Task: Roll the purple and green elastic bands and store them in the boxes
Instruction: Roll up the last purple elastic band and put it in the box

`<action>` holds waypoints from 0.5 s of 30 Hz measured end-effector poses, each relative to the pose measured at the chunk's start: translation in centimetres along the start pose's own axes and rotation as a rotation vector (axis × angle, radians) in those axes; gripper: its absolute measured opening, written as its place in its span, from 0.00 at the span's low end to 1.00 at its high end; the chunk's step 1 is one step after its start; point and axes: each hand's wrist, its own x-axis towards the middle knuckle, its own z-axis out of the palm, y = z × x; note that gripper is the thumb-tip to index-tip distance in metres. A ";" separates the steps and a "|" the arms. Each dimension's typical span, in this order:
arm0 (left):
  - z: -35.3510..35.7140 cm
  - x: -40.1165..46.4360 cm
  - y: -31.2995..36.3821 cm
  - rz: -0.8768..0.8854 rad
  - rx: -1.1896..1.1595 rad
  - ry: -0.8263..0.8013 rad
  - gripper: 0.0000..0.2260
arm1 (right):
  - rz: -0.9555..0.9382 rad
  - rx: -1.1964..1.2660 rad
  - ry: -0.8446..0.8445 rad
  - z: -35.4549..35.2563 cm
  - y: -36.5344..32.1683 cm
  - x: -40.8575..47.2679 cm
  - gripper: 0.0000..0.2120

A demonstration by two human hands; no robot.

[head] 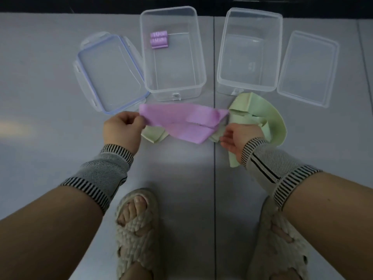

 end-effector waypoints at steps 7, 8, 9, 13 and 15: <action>-1.1 -0.3 0.4 -0.022 -0.149 -0.131 0.09 | -0.572 -0.680 0.211 2.9 -0.8 -1.8 0.12; -1.3 -0.3 0.7 -0.017 -0.194 -0.131 0.09 | -0.604 -0.697 0.192 3.4 -0.7 -1.9 0.13; -1.6 -0.2 0.9 -0.024 -0.243 -0.121 0.10 | -0.626 -0.718 0.177 3.8 -0.5 -1.9 0.13; -3.6 1.7 -1.8 -0.105 -0.245 -0.012 0.09 | -0.657 -0.775 0.169 4.7 0.5 -1.7 0.13; -4.4 2.7 -5.0 -0.205 -0.017 -0.021 0.07 | -0.659 -0.781 0.183 4.9 0.7 -1.5 0.12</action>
